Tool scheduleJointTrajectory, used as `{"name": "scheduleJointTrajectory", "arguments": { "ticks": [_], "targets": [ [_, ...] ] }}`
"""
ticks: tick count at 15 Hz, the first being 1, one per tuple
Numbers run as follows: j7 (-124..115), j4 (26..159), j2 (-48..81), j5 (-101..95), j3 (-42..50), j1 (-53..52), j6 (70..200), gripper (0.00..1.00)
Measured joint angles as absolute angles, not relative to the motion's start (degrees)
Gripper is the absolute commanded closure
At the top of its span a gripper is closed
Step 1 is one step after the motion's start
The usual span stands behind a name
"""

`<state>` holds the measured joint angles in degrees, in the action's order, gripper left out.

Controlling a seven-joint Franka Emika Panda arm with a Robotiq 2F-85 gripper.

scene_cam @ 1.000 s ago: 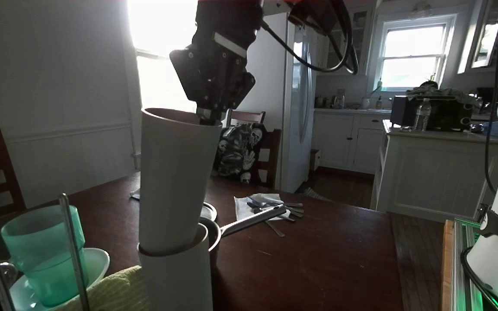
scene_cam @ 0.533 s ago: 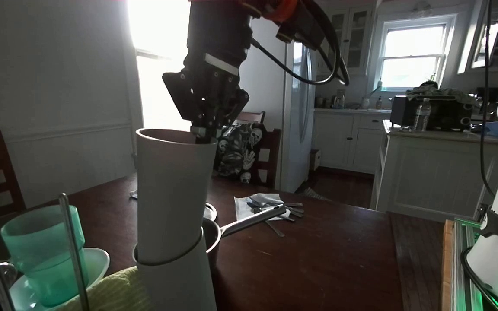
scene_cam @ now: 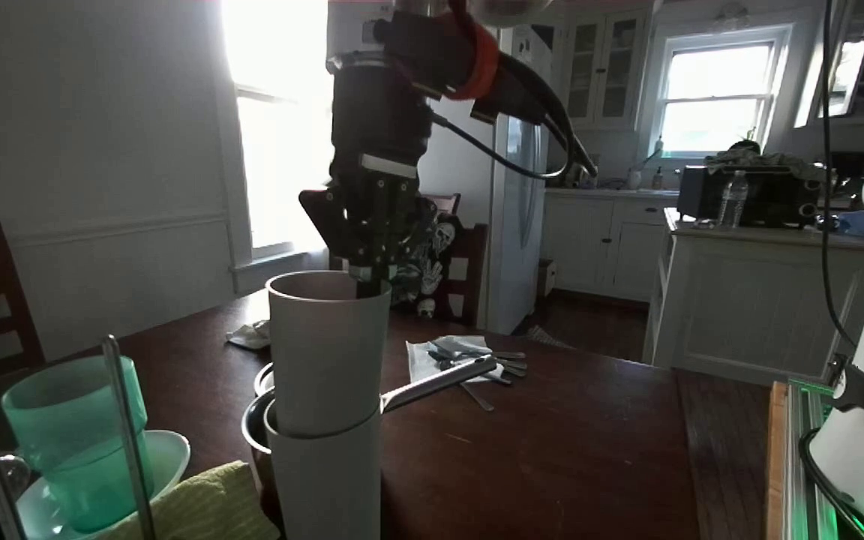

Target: Stack the two grey cups together

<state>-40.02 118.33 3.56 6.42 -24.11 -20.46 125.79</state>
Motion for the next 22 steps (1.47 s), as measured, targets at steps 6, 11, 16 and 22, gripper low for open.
{"name": "scheduleJointTrajectory", "arguments": {
  "ticks": [6, 11, 16, 22],
  "targets": [
    [-40.0, 118.2, 9.7, 5.9, -22.2, -20.6, 126.4, 0.71],
    [-40.0, 117.9, 11.4, 5.6, -21.4, -21.8, 126.6, 0.37],
    [-40.4, 117.2, 10.8, 4.7, -21.5, -24.6, 126.1, 0.03],
    [-44.6, 117.0, 4.7, 2.1, -22.0, -26.7, 122.2, 0.00]
  ]
}}
